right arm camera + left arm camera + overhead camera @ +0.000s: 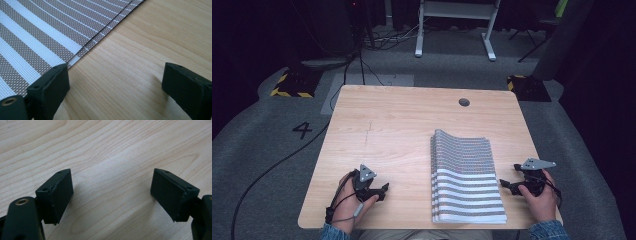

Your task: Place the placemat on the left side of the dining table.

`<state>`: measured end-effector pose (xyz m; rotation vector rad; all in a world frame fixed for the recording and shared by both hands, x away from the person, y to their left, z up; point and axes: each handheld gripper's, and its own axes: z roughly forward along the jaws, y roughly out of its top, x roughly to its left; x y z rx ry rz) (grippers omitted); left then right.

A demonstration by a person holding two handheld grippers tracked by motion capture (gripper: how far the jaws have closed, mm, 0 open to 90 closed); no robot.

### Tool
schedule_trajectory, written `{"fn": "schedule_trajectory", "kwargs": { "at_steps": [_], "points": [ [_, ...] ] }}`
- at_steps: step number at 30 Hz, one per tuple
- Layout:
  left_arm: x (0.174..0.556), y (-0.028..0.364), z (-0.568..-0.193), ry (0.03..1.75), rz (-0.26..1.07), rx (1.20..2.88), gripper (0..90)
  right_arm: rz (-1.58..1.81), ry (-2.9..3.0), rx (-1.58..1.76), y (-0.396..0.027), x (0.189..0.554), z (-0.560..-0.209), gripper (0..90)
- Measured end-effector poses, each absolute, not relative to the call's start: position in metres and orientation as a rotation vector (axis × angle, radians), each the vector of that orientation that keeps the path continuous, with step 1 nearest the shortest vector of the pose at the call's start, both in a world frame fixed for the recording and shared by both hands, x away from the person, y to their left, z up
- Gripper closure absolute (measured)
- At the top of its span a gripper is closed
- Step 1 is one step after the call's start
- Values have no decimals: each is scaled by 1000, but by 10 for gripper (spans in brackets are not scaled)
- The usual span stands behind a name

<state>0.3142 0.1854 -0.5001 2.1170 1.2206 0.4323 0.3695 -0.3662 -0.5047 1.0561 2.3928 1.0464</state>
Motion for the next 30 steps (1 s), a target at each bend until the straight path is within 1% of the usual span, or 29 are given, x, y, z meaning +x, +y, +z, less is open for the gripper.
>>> {"fn": "schedule_trajectory", "kwargs": {
  "at_steps": [1,2,7,14,20,26,30],
  "points": [
    [315,186,-498,1229,416,2129,250,1041,2397,1055,-367,369,-504,77],
    [315,187,-495,1241,412,2136,250,1041,2397,1055,-367,369,-504,77],
    [313,183,-479,1198,412,2090,285,1042,2397,1054,-367,370,-504,77],
    [313,172,-454,1102,411,2042,293,1042,2398,1054,-367,370,-504,77],
    [315,162,-440,1031,417,2039,293,1042,2397,1054,-367,370,-504,77],
    [321,146,-428,962,394,2038,302,1042,2397,1054,-367,370,-504,77],
    [324,128,-421,897,348,2035,303,1042,2397,1054,-367,370,-504,77]
  ]
}}
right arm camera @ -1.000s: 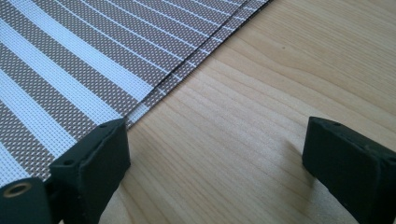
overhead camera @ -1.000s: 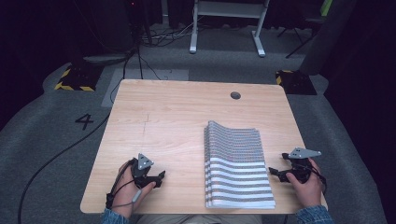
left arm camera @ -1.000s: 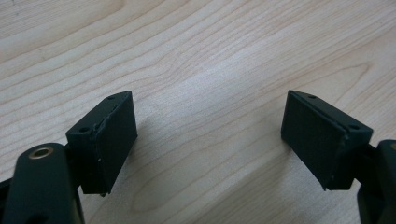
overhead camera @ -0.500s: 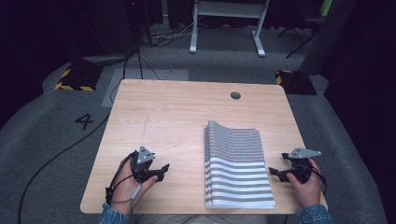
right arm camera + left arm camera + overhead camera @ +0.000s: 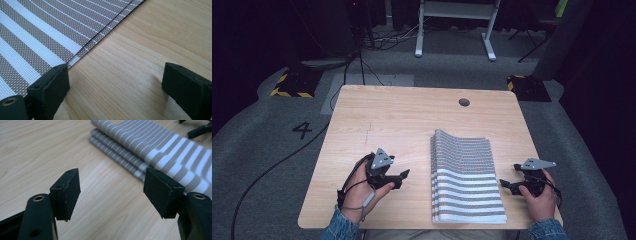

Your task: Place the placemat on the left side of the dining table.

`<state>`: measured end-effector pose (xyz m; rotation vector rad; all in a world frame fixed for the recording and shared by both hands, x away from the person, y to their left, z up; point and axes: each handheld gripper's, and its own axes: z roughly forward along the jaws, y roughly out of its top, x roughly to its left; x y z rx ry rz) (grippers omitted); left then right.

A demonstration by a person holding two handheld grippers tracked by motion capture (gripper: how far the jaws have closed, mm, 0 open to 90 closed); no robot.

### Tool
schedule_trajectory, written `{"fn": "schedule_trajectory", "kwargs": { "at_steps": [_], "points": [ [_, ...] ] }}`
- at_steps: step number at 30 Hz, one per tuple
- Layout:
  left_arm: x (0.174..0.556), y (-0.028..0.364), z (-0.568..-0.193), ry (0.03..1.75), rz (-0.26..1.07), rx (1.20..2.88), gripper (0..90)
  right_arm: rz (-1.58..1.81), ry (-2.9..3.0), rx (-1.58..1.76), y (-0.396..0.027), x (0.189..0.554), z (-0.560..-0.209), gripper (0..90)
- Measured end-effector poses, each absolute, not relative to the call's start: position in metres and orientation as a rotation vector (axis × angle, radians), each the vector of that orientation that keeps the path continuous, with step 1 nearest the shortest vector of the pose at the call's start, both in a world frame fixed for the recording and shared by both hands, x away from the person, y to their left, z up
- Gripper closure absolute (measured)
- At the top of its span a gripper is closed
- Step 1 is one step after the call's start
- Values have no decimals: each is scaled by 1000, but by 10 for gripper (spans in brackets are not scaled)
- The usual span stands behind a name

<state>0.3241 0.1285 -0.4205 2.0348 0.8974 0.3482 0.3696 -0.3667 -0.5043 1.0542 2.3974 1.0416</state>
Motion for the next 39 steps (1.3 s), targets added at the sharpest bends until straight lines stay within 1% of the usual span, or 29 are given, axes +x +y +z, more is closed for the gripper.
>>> {"fn": "schedule_trajectory", "kwargs": {
  "at_steps": [7,12,13,16,18,23,25,27,31,35,37,39],
  "points": [
    [331,102,-416,831,269,2036,308,1042,2397,1054,-367,370,-504,78],
    [337,85,-414,831,259,2017,311,1042,2397,1054,-367,370,-504,78],
    [339,82,-416,830,236,2017,310,1042,2397,1053,-367,370,-504,78],
    [344,68,-425,832,203,2030,307,1042,2397,1054,-367,370,-504,78],
    [344,57,-432,830,221,2075,305,1042,2397,1054,-367,370,-504,78],
    [348,35,-451,821,119,2123,314,1042,2398,1054,-367,370,-504,78],
    [352,30,-458,838,101,2139,315,1042,2397,1054,-367,370,-504,78],
    [354,26,-464,846,126,2163,308,1045,2394,1053,-366,370,-505,77],
    [355,22,-472,882,51,2178,302,1046,2393,1053,-366,370,-505,77],
    [352,16,-469,847,100,2190,299,1046,2393,1053,-366,370,-505,77],
    [350,15,-467,831,120,2161,323,1045,2393,1053,-366,370,-505,77],
    [349,12,-467,803,128,2151,322,1045,2391,1055,-366,370,-505,77]
  ]
}}
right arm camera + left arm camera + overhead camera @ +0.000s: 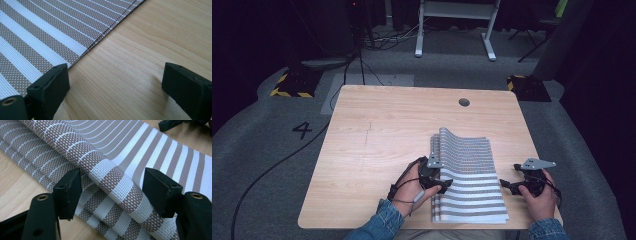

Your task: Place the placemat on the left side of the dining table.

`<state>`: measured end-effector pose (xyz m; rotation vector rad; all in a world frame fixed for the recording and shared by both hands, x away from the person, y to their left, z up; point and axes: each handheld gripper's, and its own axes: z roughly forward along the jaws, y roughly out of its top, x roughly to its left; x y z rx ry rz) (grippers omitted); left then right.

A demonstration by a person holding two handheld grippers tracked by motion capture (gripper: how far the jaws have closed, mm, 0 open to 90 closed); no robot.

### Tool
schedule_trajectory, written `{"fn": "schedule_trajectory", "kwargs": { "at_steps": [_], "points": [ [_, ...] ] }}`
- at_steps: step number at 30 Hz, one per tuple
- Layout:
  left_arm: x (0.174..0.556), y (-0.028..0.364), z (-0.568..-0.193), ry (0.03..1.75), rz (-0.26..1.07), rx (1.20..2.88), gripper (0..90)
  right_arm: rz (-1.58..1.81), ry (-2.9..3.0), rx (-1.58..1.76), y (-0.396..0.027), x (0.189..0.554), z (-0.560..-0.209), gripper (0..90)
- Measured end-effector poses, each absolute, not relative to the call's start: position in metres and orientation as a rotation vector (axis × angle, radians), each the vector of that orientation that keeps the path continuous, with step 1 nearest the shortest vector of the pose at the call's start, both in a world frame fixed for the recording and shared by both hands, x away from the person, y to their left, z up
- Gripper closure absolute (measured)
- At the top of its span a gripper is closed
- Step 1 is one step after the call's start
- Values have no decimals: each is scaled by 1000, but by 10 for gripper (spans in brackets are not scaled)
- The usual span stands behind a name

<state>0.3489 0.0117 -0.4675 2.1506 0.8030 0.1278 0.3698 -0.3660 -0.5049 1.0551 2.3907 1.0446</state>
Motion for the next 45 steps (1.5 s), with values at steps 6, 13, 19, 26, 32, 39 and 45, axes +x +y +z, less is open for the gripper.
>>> {"fn": "schedule_trajectory", "kwargs": {
  "at_steps": [6,13,19,26,32,39,45],
  "points": [
    [354,0,-481,828,78,2184,334,1045,2389,1057,-366,370,-505,77],
    [355,-8,-483,810,65,2218,685,1041,2392,1059,-366,370,-504,79],
    [346,3,-465,715,96,2146,867,1041,2395,1056,-367,370,-504,79],
    [329,19,-429,631,162,2102,878,1039,2395,1057,-367,370,-504,79],
    [324,32,-413,586,197,2097,881,1039,2395,1057,-367,370,-504,79],
    [317,62,-391,597,261,2065,883,1039,2394,1057,-367,370,-504,79],
    [309,84,-378,614,310,2055,883,1041,2395,1061,-367,371,-504,79]
  ]
}}
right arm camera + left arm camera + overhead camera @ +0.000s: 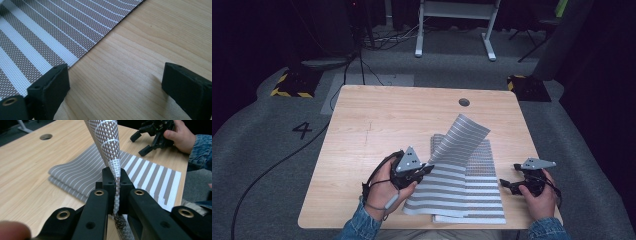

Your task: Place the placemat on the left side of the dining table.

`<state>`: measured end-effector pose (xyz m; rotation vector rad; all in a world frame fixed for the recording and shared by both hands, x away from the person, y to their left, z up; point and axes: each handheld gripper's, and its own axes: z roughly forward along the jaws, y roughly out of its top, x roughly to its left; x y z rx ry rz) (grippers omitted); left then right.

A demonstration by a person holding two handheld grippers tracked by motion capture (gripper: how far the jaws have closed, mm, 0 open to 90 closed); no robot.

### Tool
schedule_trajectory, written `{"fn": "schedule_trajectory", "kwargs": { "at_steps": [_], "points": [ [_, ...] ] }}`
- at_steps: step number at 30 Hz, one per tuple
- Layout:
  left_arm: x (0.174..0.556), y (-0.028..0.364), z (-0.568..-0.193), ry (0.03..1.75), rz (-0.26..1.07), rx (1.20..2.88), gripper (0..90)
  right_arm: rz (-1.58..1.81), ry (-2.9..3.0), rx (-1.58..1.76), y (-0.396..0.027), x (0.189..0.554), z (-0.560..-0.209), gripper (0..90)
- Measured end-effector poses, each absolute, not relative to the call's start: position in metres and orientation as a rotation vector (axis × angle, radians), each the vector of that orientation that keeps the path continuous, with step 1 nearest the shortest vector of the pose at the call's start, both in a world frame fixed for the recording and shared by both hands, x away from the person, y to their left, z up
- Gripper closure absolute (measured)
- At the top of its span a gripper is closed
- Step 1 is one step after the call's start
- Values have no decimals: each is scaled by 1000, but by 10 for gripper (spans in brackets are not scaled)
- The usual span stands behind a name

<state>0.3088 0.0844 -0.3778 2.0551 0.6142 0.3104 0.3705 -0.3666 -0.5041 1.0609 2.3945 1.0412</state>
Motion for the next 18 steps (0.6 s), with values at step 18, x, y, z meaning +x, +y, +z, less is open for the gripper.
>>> {"fn": "schedule_trajectory", "kwargs": {
  "at_steps": [18],
  "points": [
    [299,148,-349,622,370,2007,882,1044,2392,1061,-366,374,-504,79]
  ]
}}
